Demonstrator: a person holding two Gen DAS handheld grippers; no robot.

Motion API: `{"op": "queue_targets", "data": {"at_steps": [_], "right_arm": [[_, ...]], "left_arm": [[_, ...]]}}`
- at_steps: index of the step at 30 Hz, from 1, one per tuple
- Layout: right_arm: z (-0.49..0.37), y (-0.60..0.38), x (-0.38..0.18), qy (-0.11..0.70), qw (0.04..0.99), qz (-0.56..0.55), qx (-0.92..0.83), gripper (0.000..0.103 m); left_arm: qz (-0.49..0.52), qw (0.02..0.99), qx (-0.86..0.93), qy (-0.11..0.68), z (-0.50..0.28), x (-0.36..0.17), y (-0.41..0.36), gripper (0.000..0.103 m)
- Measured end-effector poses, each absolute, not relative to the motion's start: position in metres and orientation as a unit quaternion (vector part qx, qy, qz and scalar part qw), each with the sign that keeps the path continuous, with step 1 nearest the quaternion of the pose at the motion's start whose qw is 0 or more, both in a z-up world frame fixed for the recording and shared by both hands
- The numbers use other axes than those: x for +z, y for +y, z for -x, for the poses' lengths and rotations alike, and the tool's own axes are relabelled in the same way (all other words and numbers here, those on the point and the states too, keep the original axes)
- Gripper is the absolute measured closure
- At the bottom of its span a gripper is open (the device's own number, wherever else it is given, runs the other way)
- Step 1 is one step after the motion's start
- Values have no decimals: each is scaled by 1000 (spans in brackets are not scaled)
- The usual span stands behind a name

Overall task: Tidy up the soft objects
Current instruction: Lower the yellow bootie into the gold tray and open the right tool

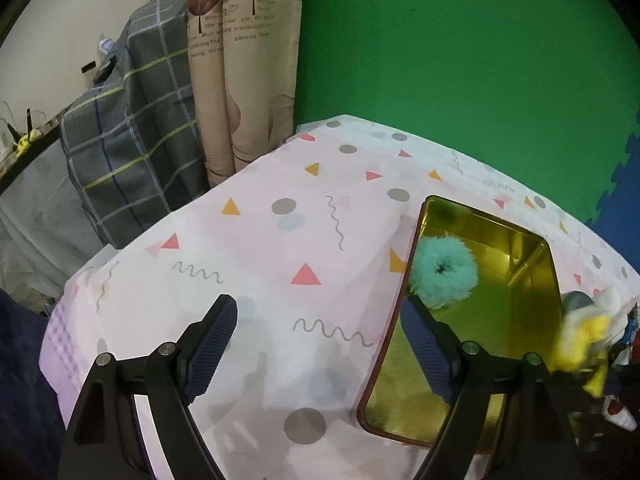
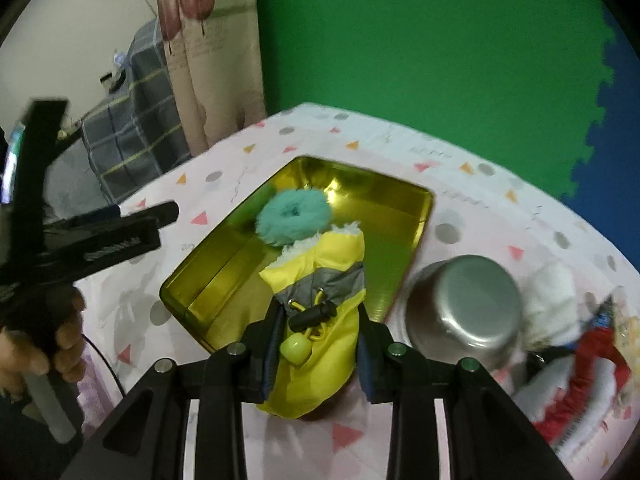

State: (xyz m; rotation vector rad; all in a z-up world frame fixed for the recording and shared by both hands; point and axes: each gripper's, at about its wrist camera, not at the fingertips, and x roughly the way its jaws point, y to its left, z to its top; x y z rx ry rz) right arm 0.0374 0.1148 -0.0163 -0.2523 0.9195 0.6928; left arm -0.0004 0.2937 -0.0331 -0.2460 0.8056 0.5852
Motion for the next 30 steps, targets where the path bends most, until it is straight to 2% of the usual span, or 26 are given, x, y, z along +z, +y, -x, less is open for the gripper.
{"op": "queue_targets", "data": {"at_steps": [16,18,19,20,21,30], "right_arm": [[-48,147,-57,460,816,154,314,69],[-47,147,-57,460,816,154,315,66],[-47,147,-56,460,815,153,317,59],[-47,146,-55,459,816,153,316,47],[-46,145,-54,456,819,154,313,43],[-36,101,-13,424,846,113,303,42]], "left_arm": [[114,874,270,388,-2,-36,291,21],[113,873,272,388,-2,-36,290,21],[113,873,272,388,-2,-36,290,21],[113,873,271,389,-2,-37,290,21],[114,873,270,389,-2,-37,290,21],[93,882,258,384,-5,-36,276,21]]}}
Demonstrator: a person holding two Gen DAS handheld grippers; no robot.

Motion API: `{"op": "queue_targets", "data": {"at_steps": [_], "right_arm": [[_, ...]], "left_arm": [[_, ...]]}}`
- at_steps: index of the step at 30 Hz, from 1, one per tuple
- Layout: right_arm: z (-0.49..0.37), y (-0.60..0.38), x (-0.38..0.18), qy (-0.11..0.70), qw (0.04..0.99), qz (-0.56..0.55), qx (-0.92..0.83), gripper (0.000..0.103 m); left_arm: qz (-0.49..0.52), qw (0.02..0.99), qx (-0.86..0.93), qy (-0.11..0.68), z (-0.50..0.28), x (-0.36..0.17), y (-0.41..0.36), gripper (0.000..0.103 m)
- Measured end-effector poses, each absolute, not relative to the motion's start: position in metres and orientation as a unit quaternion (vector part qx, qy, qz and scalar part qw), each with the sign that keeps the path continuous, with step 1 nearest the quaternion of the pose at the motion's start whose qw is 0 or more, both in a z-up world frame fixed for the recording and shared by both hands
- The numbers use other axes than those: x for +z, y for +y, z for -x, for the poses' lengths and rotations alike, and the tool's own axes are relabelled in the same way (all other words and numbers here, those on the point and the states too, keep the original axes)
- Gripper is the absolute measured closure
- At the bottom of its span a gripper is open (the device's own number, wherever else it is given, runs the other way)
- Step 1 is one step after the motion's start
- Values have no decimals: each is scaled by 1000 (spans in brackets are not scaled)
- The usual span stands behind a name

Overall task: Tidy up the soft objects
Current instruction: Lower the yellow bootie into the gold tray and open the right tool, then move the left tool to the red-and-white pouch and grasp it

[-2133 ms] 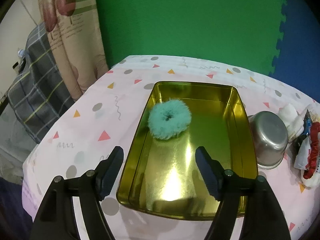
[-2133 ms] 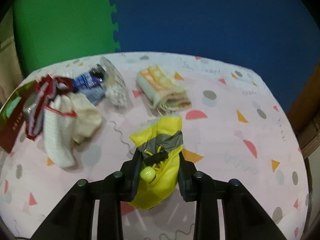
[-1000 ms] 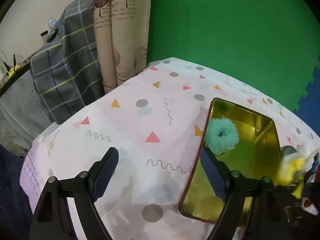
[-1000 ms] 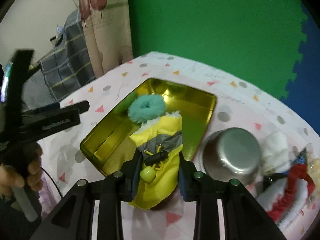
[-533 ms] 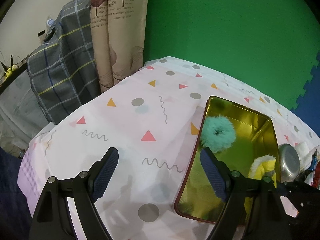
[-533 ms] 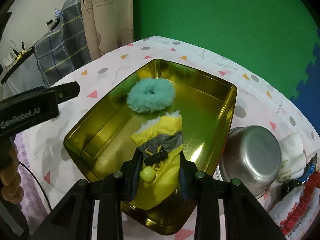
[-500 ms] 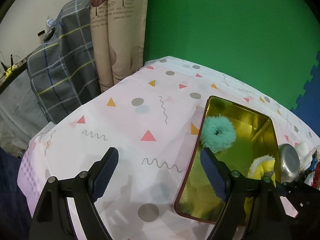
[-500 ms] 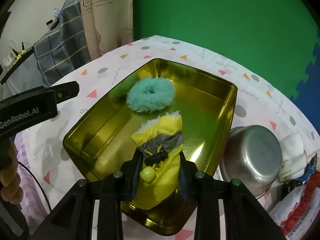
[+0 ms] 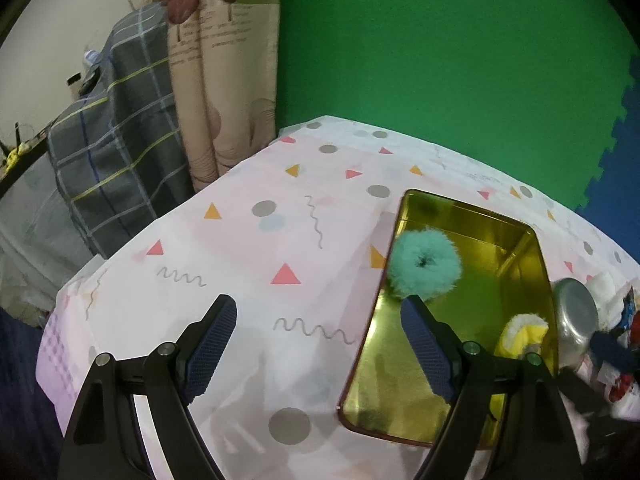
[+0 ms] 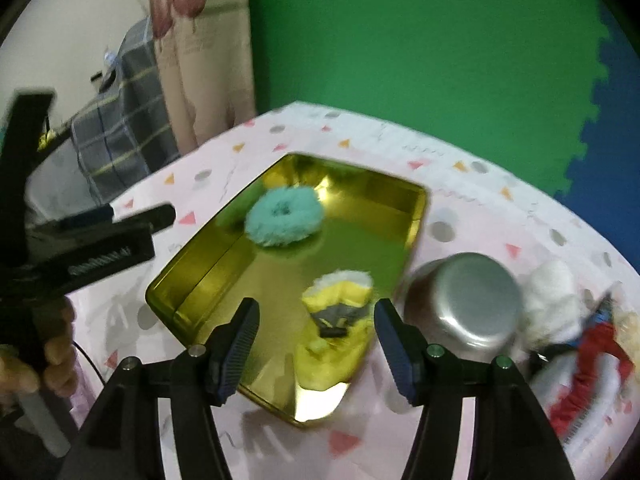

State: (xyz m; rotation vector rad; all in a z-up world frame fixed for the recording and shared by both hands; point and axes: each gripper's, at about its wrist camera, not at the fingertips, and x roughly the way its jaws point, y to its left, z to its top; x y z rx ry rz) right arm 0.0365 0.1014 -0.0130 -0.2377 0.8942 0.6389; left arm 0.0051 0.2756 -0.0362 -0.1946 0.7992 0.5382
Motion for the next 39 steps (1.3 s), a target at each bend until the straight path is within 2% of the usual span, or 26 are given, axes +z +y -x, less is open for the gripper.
{"op": "queue_targets", "data": {"at_steps": [10,20,32,39], "right_arm": [[-38,-47,33,389,899,61,189,42],[-30,-180,11,404,912,44,53,42],[-18,-229,-13,405,914,5,27,42],[-18,-249,-26,406,913,-30,29,42]], "left_arm": [[38,900,206,384,-12,-31,227,21],[-30,918,105,381,-15,-23,138,19],[-58,912,-72,401,-33,-29,7,18],[-49,899,-112,421,-56,-42,-33,18]]}}
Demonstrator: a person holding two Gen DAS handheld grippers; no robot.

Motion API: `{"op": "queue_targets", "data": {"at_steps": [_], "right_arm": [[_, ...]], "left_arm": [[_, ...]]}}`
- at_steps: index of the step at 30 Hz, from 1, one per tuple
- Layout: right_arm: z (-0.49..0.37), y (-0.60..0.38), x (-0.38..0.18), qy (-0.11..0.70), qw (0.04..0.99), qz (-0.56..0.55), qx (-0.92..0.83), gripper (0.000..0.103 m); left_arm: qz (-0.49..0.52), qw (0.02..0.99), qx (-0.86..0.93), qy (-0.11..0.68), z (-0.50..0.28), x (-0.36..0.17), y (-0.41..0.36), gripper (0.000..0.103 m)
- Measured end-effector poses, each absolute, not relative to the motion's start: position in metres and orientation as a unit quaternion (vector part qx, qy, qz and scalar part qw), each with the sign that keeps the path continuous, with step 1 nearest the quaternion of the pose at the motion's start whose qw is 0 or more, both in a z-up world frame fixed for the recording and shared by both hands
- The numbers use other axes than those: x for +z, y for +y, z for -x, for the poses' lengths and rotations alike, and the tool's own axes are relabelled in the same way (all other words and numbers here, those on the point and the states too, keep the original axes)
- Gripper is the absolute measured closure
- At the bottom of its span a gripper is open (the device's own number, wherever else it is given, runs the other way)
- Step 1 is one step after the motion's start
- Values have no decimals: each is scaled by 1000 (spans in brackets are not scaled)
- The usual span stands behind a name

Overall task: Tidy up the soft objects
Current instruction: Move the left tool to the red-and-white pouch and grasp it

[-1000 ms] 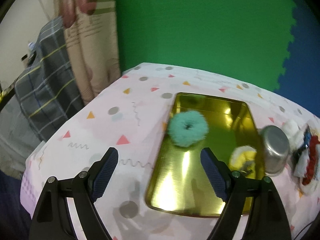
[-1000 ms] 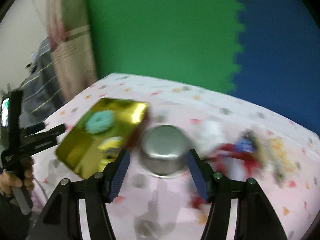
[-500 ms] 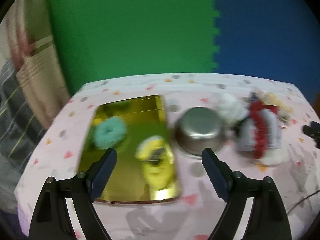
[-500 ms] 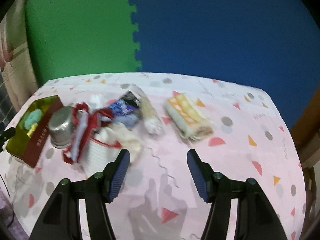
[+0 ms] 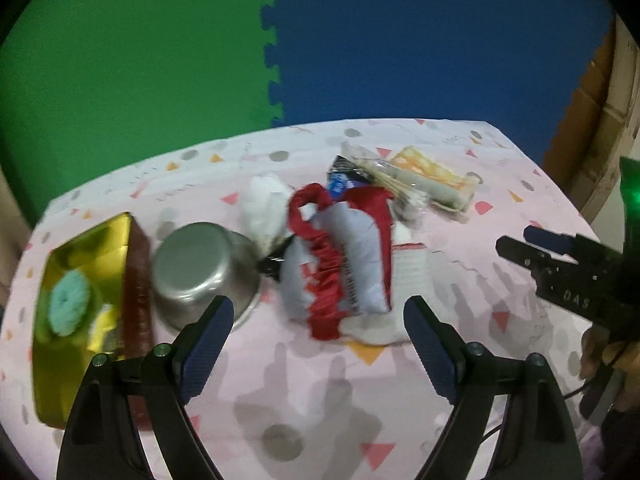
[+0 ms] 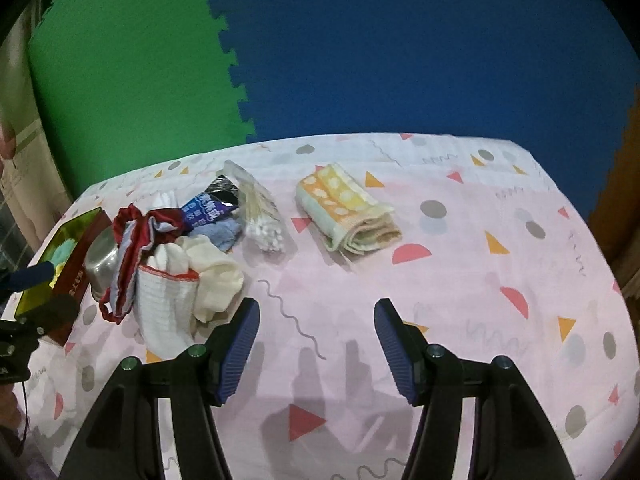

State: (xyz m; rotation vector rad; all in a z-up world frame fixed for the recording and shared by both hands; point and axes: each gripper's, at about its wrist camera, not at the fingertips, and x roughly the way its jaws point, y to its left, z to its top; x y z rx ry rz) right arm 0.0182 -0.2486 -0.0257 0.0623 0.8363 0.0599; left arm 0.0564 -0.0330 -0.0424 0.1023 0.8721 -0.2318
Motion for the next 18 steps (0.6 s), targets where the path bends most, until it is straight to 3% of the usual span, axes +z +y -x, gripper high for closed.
{"op": "queue_targets", "data": {"at_steps": [10,12,13,15,18], "right_arm": [[-29,-274,-32,400,915,-45,24,42],[-35,-278,-32,399,915,-46,23,42],[-38,-280,-32,399,916,-47,24,42],[-43,-282,-32,396,917,-45,26,42],[-55,-283,-32,393,918,-35,28,42]], "left_arm": [[-42,882,-99,459,-82,-73,-41,18],[-40,882,-101,459,-83,-75,-40,23],[-39,883,-103,457,-83,-75,-38,26],[-39,882,-114,455,-83,-75,-35,50],[-26,872,-128,471,-85,-78,-31,74]]}}
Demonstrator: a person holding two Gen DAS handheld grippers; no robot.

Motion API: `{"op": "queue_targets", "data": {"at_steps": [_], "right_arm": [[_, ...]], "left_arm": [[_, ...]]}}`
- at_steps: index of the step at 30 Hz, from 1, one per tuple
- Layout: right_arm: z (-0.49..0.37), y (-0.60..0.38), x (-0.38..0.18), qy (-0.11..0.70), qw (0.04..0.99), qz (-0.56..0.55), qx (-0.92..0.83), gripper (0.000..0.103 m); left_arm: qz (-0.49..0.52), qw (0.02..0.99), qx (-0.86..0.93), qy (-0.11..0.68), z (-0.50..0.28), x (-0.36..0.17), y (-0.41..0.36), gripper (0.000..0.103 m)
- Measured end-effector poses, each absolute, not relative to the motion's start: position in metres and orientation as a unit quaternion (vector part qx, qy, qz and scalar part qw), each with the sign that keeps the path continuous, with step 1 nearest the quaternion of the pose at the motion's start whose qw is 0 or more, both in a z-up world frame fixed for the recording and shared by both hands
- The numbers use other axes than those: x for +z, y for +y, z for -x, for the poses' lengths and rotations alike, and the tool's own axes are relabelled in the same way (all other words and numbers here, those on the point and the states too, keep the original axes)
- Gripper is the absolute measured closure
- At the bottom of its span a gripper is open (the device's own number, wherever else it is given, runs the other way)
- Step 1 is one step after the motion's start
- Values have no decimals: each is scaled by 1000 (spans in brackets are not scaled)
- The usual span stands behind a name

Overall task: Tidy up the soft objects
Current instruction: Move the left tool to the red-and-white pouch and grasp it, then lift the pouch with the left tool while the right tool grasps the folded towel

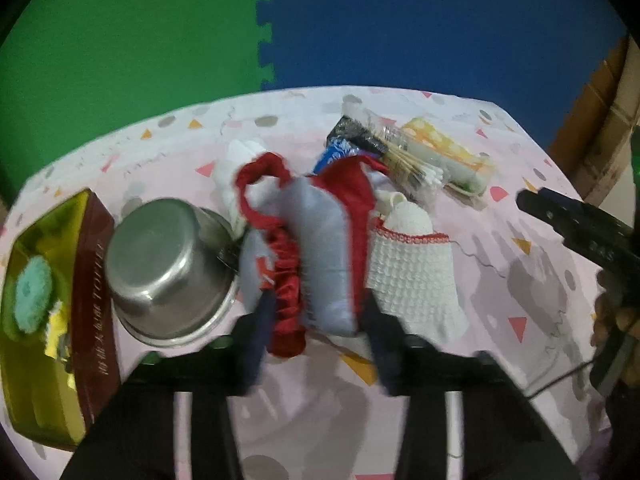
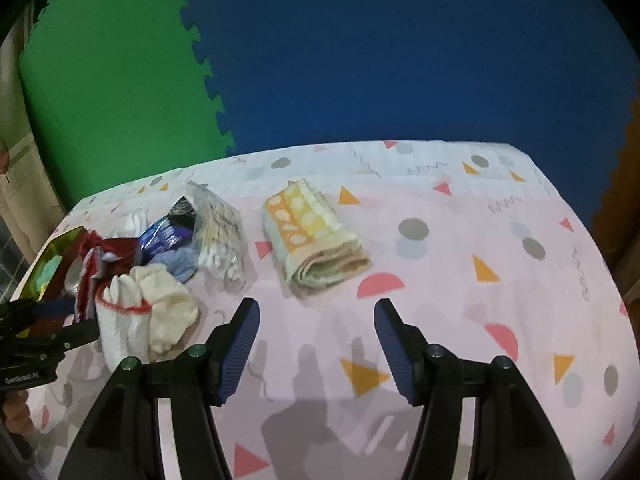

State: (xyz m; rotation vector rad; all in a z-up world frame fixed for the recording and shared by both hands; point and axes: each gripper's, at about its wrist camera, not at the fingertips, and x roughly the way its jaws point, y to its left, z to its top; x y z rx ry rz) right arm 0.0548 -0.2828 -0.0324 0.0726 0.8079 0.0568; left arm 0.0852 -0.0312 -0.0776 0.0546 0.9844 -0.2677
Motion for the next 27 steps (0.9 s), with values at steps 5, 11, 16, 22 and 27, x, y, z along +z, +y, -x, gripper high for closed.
{"op": "queue_targets", "data": {"at_steps": [5,11,16,22,27], "right_arm": [[-75,-285,-36,390,920,-30,31,42],[-98,-279,-41,390,920,0,35,40],[-116,-272,-47,403,914,27,47,37],[-141,-266,-63,422,904,52,42,37],[-154,-258,-70,425,902,68,42,37]], "left_arm": [[-24,877,-140,459,-78,-68,-25,91],[-12,881,-145,451,-64,-49,-9,95],[0,883,-144,448,-58,-34,1,95],[-4,883,-148,446,-54,-31,4,96],[-12,873,-135,469,-57,-48,2,92]]}}
